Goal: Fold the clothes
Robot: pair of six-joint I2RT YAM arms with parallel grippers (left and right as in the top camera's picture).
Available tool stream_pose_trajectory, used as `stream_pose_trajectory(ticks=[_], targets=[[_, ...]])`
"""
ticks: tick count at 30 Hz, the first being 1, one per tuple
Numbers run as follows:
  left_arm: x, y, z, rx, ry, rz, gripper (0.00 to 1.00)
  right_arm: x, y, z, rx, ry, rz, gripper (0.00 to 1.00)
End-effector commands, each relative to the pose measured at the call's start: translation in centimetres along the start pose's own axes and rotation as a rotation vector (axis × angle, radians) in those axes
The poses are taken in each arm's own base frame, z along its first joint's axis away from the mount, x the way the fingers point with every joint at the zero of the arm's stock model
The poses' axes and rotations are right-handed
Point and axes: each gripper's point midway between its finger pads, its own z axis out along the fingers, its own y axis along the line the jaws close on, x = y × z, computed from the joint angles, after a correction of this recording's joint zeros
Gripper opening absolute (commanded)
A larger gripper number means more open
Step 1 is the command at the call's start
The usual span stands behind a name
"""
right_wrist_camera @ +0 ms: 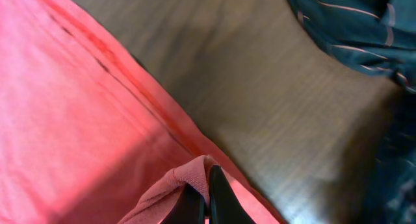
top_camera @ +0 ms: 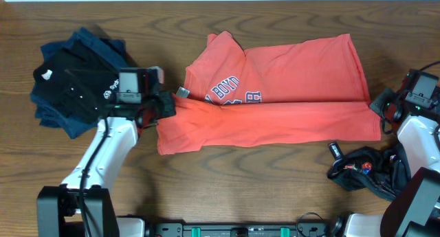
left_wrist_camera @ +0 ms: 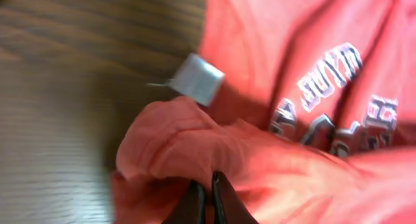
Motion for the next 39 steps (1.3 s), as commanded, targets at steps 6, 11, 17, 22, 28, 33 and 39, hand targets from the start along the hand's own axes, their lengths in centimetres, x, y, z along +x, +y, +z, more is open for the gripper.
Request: stream_pose_trajectory(ticks=[6, 11, 17, 22, 28, 33, 39], targets=[[0.4, -2.8, 1.1, -0.016, -0.016, 0.208, 0.06, -0.3, -2.0, 0.1, 0.097, -0.016, 0.050, 0.01], [0.7, -3.0, 1.7, -0.039, -0.014, 0.230, 0.06, -0.3, -2.0, 0.1, 0.098, -0.016, 0.051, 0.01], [1.5, -2.3, 3.1, -0.051, 0.026, 0.222, 0.07, -0.5, -1.9, 0.1, 0.093, -0.025, 0.065, 0.01], [2.6, -1.6, 4.4, -0.065, 0.075, 0.212, 0.11, -0.6, -1.8, 0.1, 0.091, -0.030, 0.066, 0.01], [3.5, -1.0, 5.3, -0.077, 0.116, 0.203, 0.13, -0.7, -1.8, 0.1, 0.089, -0.035, 0.067, 0.08], [3.4, -0.7, 5.2, -0.096, 0.112, 0.204, 0.25, -0.6, -1.8, 0.1, 0.091, -0.030, 0.065, 0.31], [2.3, -0.8, 3.9, -0.120, 0.062, 0.214, 0.36, 1.6, -2.6, 0.0, 0.126, 0.057, 0.051, 0.31]])
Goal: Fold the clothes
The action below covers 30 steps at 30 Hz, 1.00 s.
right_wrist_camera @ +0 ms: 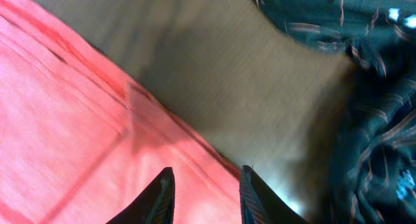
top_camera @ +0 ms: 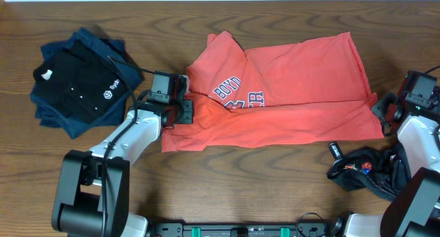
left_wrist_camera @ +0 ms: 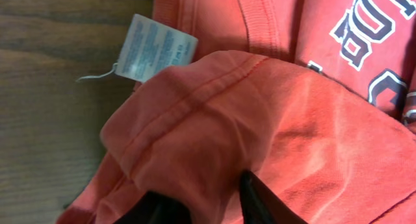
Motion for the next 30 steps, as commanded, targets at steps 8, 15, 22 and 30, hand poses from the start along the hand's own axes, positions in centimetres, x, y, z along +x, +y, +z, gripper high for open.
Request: stream_pose_trajectory(ticks=[8, 15, 22, 30], targets=[[-1.3, -0.5, -5.4, -0.018, -0.094, 0.014, 0.85, 4.8, -1.8, 0.4, 0.045, 0.175, -0.055, 0.33], [2.2, 0.0, -5.1, -0.035, 0.052, -0.047, 0.84, 5.9, 0.0, 0.9, -0.083, 0.194, -0.154, 0.04], [5.6, -0.1, -2.8, -0.002, 0.187, -0.069, 0.35, 6.9, 0.3, 1.9, -0.132, 0.171, -0.226, 0.02], [8.4, 0.6, -1.2, -0.021, 0.305, -0.088, 0.47, 8.4, -0.8, 2.7, -0.097, 0.171, -0.226, 0.02]])
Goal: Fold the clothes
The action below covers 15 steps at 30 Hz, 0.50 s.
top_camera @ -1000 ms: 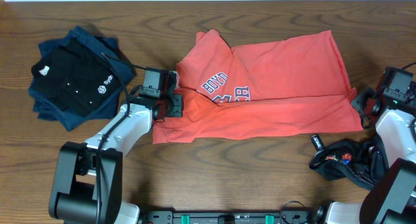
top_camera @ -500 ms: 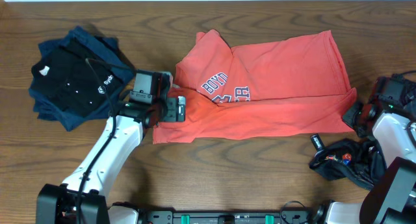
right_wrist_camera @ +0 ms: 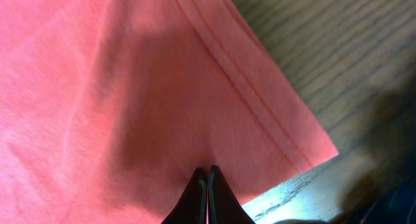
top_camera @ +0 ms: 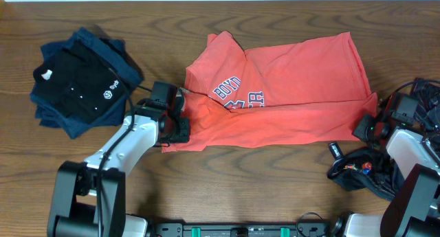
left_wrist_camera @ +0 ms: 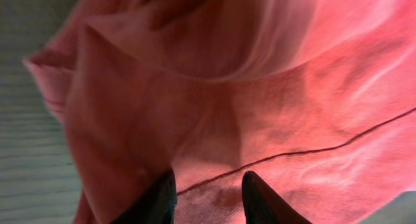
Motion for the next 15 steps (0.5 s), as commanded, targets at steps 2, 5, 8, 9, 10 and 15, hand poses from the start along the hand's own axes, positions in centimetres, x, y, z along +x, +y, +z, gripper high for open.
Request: stream_pose_trajectory(ticks=[2, 5, 8, 9, 10, 15], targets=[[1.4, 0.6, 1.1, -0.020, 0.066, -0.017, 0.51, 0.9, -1.6, 0.4, 0.071, 0.016, 0.018, 0.02], [2.3, 2.0, 1.4, -0.095, 0.102, -0.021, 0.52, 1.8, -3.2, 0.3, 0.150, 0.041, 0.051, 0.02], [3.3, 3.7, 1.1, -0.191, 0.138, -0.022, 0.52, 2.5, -4.9, 0.0, 0.222, 0.063, 0.101, 0.01], [3.7, 4.3, 0.9, -0.228, 0.151, -0.021, 0.52, 2.7, -5.4, 0.0, 0.238, 0.070, 0.122, 0.01], [4.0, 4.8, 0.8, -0.255, 0.162, -0.019, 0.52, 2.9, -5.8, -0.1, 0.245, 0.078, 0.139, 0.01], [5.4, 5.5, 0.3, -0.294, 0.218, -0.019, 0.52, 4.0, -7.6, -0.4, 0.275, 0.116, 0.245, 0.01]])
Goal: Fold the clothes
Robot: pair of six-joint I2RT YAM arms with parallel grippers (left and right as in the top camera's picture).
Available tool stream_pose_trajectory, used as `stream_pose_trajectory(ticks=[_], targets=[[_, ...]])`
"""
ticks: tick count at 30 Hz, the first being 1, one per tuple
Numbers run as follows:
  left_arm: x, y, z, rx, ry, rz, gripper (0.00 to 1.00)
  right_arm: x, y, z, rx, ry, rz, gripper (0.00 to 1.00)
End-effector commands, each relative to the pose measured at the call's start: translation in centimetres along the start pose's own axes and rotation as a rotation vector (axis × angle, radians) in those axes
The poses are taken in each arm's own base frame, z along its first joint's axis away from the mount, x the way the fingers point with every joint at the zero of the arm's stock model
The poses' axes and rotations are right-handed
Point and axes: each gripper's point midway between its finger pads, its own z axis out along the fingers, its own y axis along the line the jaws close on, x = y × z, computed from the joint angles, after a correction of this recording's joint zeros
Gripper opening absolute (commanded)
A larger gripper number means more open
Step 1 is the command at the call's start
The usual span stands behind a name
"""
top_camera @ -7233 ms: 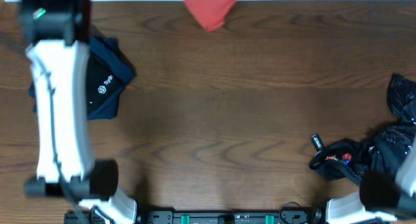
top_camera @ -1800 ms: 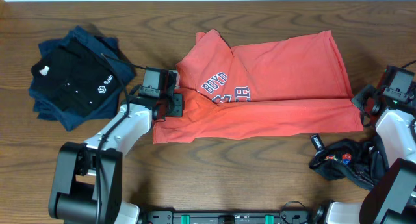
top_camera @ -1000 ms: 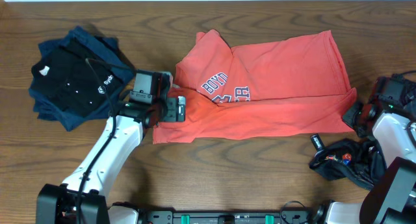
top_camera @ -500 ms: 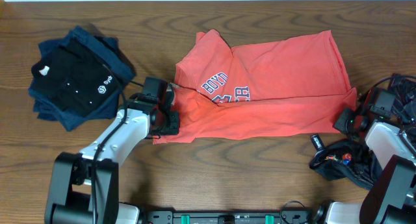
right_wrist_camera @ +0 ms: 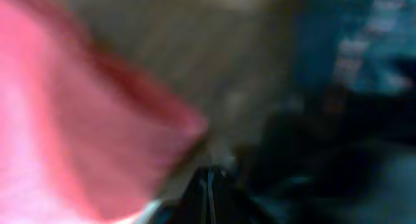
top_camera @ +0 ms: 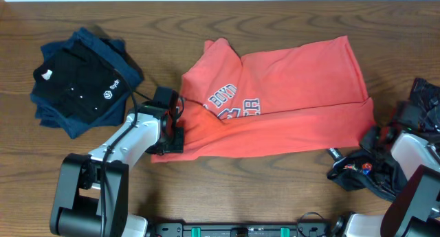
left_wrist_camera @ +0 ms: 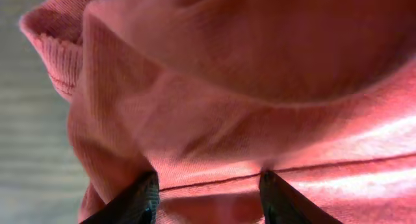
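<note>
The red T-shirt (top_camera: 289, 99) lies folded lengthwise across the middle of the table, printed letters near its left end. My left gripper (top_camera: 172, 134) sits at the shirt's front left corner. It is open, and its fingers (left_wrist_camera: 140, 198) straddle a bunch of red cloth (left_wrist_camera: 214, 120) with a seam running between them. My right gripper (top_camera: 382, 135) is just off the shirt's front right corner (right_wrist_camera: 188, 123), and its jaws look pressed together (right_wrist_camera: 209, 182). That view is badly blurred, so any cloth between them is hidden.
A folded stack of dark blue and black clothes (top_camera: 79, 79) lies at the far left. A crumpled dark striped garment (top_camera: 375, 172) lies at the front right, right beside my right gripper, with a small black object (top_camera: 335, 153) at its left edge.
The shirt has shifted left and toward the front edge. My left fingers stand wider apart on its corner. My right gripper, then on the right hem, is now off the corner beside the dark pile.
Both grippers were first shut on the ends of the shirt's front fold. Then both were open, with the fold lying flat. After that the left was open on the left corner and the right was shut over the right hem. Now the shirt lies further left.
</note>
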Motion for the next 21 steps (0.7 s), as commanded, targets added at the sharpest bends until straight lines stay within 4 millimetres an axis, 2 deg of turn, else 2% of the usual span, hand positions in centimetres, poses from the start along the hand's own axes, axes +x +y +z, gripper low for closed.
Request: stream_pose_trajectory(ticks=[1, 5, 9, 12, 16, 17, 18, 19, 21], targets=[[1.7, 1.8, 0.9, -0.095, 0.066, -0.004, 0.52, 1.2, -2.4, 0.6, 0.075, 0.044, 0.091, 0.01], [3.0, 2.0, 0.7, -0.105, 0.119, -0.001, 0.52, 1.7, -3.7, 0.7, 0.083, 0.075, 0.165, 0.01], [3.4, 2.1, 0.1, -0.104, 0.122, -0.001, 0.40, 1.6, -3.0, 0.6, 0.020, 0.086, 0.132, 0.01], [2.4, 1.8, -1.6, -0.085, 0.044, -0.003, 0.39, 1.4, -2.2, 0.3, -0.029, 0.082, 0.120, 0.01], [-0.6, 1.2, -6.2, -0.041, -0.176, -0.010, 0.41, 0.0, -0.7, -1.4, -0.123, 0.024, 0.087, 0.02], [-1.8, 0.9, -7.6, -0.024, -0.254, -0.012, 0.56, -0.5, -0.4, -2.0, -0.146, 0.002, 0.081, 0.03], [-3.4, 0.6, -9.3, -0.003, -0.359, -0.008, 0.66, -1.1, -0.1, -2.8, -0.166, -0.026, 0.082, 0.04], [-4.8, 0.3, -10.8, 0.017, -0.454, -0.008, 0.67, -1.5, 0.1, -3.5, -0.187, -0.052, 0.082, 0.06], [-7.8, -0.4, -14.1, 0.057, -0.646, -0.013, 0.63, -2.4, 0.9, -5.1, -0.243, -0.106, 0.079, 0.11]])
